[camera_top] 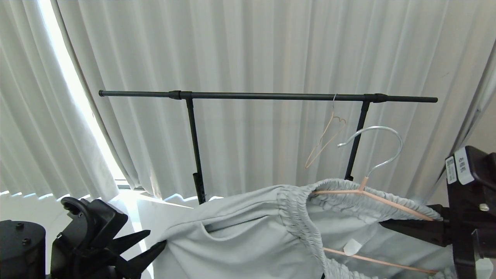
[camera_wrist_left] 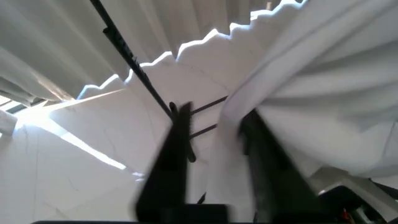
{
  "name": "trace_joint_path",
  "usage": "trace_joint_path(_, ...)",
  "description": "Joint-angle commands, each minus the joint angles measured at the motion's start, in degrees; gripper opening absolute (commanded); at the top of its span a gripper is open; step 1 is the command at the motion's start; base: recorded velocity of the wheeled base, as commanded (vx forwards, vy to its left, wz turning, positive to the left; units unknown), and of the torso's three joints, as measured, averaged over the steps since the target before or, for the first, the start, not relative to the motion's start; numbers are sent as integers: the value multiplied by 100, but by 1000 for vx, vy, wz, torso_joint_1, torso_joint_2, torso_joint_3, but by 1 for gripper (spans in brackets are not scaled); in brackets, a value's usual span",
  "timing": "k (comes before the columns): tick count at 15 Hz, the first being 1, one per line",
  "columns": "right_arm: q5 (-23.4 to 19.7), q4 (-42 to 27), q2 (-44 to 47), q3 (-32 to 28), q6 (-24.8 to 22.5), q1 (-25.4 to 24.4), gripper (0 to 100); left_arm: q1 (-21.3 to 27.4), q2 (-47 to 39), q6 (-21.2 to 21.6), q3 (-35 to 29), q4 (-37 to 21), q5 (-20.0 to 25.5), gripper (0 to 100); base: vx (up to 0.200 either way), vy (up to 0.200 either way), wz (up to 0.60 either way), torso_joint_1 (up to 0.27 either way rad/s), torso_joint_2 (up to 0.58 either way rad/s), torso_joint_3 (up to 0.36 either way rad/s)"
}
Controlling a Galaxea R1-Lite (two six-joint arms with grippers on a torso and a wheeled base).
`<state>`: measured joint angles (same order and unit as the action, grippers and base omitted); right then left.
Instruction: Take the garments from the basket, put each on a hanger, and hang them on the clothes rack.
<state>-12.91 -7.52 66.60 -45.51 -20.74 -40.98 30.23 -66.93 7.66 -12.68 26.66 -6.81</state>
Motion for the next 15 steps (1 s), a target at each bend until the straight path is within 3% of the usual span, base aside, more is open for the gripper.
trace_joint_path(1,-1,14,11,-37,70,12,0,44,4,-1,-7,6,5,100,0,0,0,0,0,0)
trace_joint_path(5,351,-4,29,-46,342,223,0,70,162,-1,-24,6,13,100,0,0,0,0,0,0)
trace_joint_path(7,685,-197,46,-72,404,680,0,27,277,78,-165,15,-66,100,0,0,0,0,0,0)
trace_joint_path(9,983,-672,46,-187,500,1207,0,-26,259,298,-288,138,-619,100,0,0,0,0,0,0)
trace_joint_path(12,1317,-935,38,-204,1045,1673,0,-26,241,579,-270,261,-901,100,0,0,0,0,0,0)
trace_joint_path(15,1353,-900,38,-213,1634,1664,0,-17,198,623,-314,261,-901,100,0,0,0,0,0,0)
